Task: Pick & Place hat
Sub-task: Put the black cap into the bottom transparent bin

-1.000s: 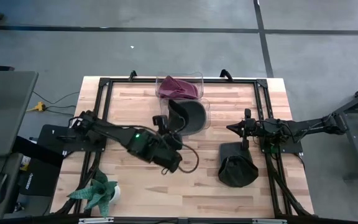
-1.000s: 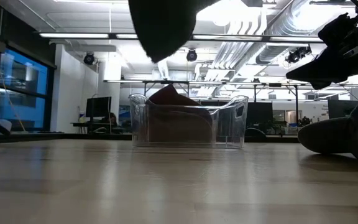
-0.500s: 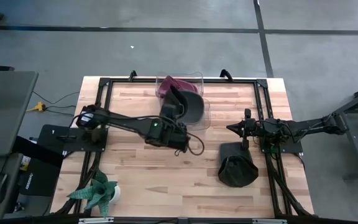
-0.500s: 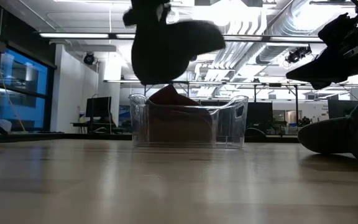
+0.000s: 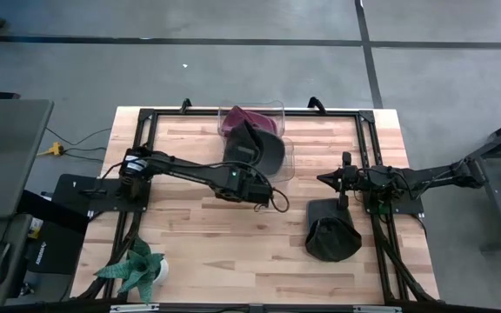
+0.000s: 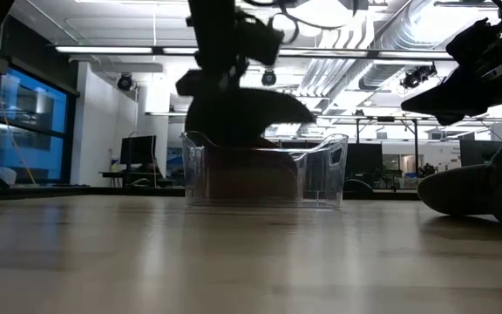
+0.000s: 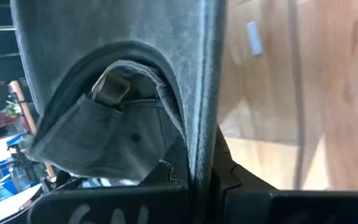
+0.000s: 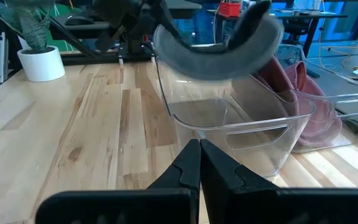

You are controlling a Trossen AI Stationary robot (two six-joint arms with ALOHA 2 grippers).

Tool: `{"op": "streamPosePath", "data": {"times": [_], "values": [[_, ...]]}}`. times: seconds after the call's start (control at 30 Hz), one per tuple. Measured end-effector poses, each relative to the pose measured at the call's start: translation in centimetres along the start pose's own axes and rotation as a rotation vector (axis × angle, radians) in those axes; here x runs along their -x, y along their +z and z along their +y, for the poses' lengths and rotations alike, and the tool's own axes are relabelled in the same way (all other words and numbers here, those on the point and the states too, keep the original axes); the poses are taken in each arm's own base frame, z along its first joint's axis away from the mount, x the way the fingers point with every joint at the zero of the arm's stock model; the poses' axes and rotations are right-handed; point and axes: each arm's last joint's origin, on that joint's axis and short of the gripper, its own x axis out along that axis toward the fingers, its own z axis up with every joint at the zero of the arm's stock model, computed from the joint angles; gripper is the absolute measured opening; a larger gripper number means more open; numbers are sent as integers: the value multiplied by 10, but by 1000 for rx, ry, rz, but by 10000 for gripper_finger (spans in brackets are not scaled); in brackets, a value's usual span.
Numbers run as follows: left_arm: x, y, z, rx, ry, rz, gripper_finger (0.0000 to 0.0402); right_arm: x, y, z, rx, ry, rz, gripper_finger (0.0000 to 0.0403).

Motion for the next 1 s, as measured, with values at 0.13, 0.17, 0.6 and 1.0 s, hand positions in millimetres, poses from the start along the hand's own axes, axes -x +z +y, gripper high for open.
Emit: {"op": "streamPosePath", "data": {"times": [0.13,0.17,0.6,1.0], "values": [[-6,12,-4,37,-3,-42,0,0,0,0,0,0,0,0],[-4,13,-3,49,-16,-47,0,0,0,0,0,0,0,0],[-5,18,7,171,-105,-102,0,0,0,0,0,0,0,0],[-12,15,10,294,-219,-74,0,0,0,0,0,0,0,0]]}}
